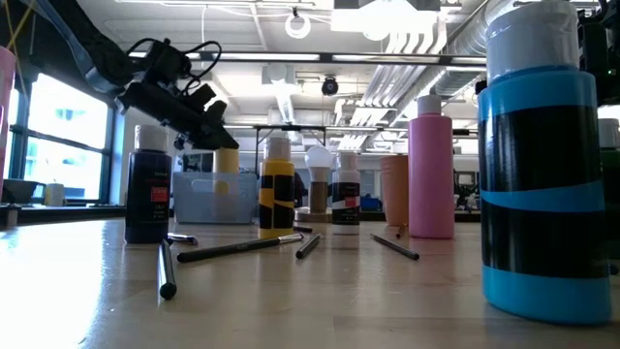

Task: Pick & Place Paint Supplies
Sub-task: Put the large yellow paint bottle into the gray bin, then put the left large pink paint bottle into the gray bin

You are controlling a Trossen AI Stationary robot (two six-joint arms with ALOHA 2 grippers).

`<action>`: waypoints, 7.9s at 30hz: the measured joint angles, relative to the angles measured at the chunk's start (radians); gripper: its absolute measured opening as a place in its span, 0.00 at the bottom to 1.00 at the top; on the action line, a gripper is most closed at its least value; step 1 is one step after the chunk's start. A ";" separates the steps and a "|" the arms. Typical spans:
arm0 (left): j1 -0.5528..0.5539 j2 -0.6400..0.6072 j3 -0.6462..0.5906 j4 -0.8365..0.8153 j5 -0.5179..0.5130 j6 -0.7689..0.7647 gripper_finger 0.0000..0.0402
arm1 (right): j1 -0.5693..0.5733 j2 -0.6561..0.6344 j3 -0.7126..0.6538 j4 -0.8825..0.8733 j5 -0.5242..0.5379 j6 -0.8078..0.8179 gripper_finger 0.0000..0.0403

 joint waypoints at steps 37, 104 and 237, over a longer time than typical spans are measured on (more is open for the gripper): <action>0.000 0.000 0.109 0.009 0.083 0.006 0.58 | 0.000 0.000 0.000 0.000 -0.004 0.000 0.01; 0.000 -0.935 -0.170 -0.299 0.612 -0.001 0.58 | 0.000 0.000 0.000 -0.028 -0.005 0.011 0.01; -1.139 -0.997 -0.480 -0.283 0.304 0.022 0.58 | 0.000 0.000 0.000 -0.030 -0.009 0.012 0.01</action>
